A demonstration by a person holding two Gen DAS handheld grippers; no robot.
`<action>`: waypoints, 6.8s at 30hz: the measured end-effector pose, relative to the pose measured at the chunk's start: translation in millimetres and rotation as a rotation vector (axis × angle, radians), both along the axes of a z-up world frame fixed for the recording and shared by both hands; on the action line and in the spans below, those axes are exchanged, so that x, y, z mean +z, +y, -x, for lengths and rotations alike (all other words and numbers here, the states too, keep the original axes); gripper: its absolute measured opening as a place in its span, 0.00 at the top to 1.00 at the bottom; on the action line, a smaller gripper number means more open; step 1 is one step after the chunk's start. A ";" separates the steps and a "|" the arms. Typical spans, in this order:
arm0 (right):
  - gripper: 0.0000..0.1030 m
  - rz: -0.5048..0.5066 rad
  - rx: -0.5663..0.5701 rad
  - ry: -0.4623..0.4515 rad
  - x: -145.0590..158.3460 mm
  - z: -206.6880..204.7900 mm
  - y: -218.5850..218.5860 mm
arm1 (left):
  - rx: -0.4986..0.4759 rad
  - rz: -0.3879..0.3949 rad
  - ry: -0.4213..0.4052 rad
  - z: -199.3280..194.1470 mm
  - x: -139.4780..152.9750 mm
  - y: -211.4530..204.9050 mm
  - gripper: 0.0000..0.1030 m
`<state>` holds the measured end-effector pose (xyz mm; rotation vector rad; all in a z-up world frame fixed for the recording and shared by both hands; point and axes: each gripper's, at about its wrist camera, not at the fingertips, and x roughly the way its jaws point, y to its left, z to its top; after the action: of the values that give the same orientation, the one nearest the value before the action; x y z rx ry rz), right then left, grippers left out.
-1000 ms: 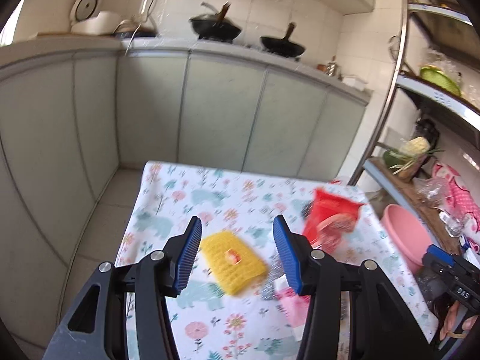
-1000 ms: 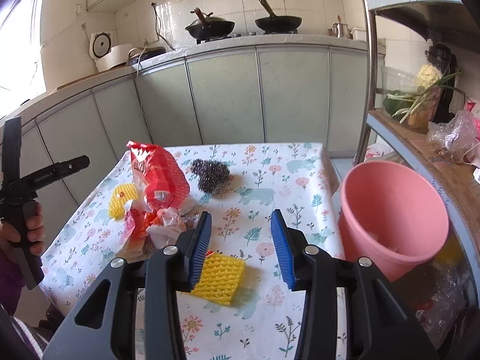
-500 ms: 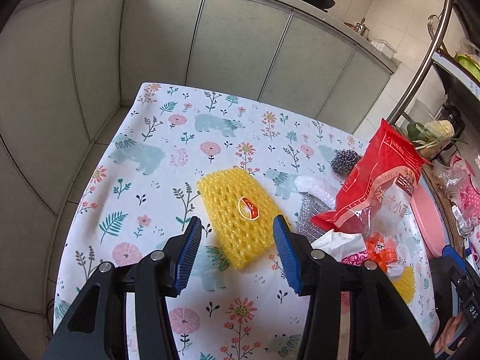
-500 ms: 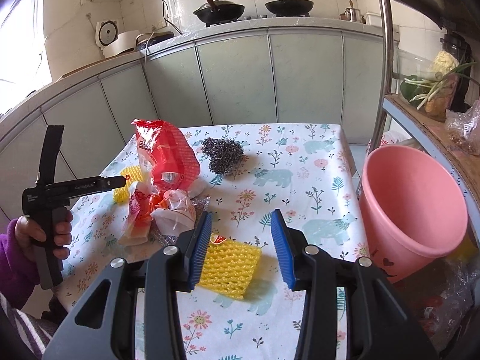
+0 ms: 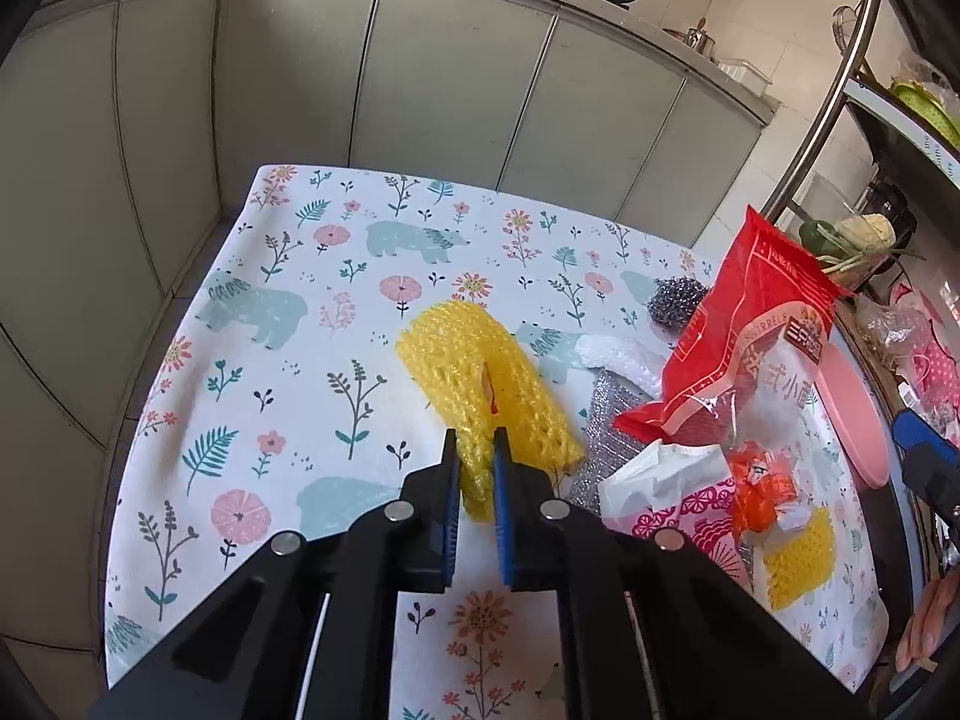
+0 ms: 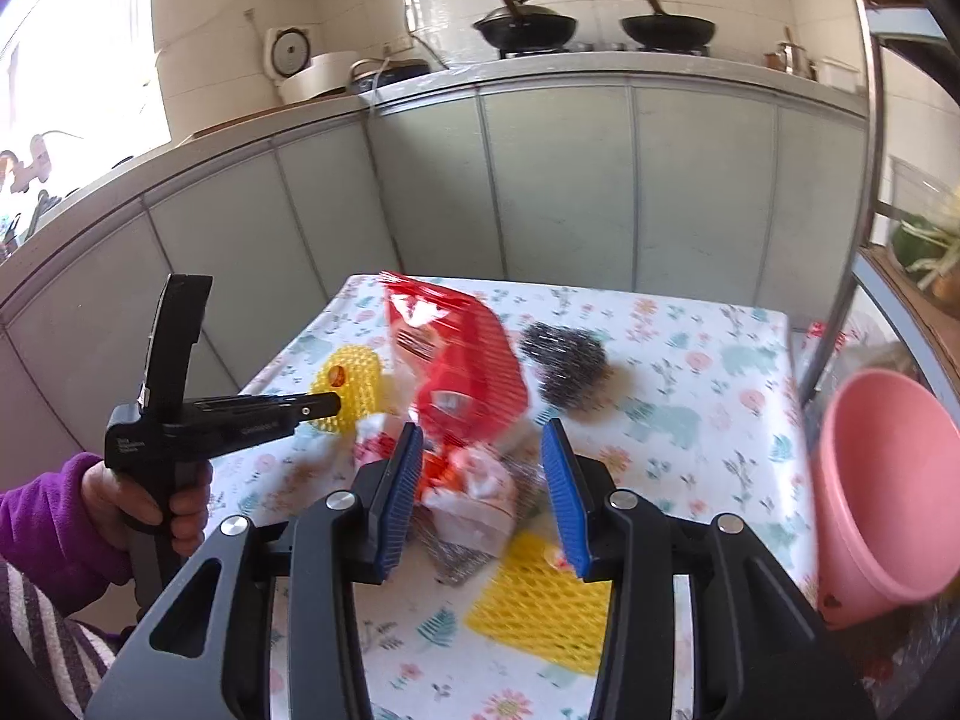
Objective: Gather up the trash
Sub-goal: 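Close the left tool on the yellow foam net while the right tool grasps the red plastic bag, then lift both held items and carry them over the pink bucket, then open both tools to drop the net and bag into the bucket, then move both tools back over the trash on the table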
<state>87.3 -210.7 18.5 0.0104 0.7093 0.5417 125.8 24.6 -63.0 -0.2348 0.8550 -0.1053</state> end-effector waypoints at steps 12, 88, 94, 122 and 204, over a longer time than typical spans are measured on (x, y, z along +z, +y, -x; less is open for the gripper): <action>0.50 0.015 0.068 -0.026 21.8 -44.9 24.2 | 0.026 0.078 -0.067 15.7 30.2 29.0 0.92; 0.93 -0.337 -0.065 -0.037 55.6 -6.7 -67.9 | -0.053 0.051 -0.284 64.9 111.7 1.4 0.92; 0.93 -0.337 -0.083 -0.067 63.5 8.2 -76.7 | -0.041 0.060 -0.318 70.9 124.1 -0.7 0.92; 0.93 -0.380 -0.236 -0.190 93.9 25.6 -142.9 | -0.137 0.031 -0.413 60.6 155.4 -55.2 0.92; 0.66 -0.104 -0.351 -0.052 13.5 23.0 -148.4 | -0.508 0.083 -0.218 -24.8 134.3 -228.8 0.57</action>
<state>64.3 -359.0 32.0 0.2135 0.6113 0.2403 150.5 -204.2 71.4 -0.0766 0.6779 -0.6308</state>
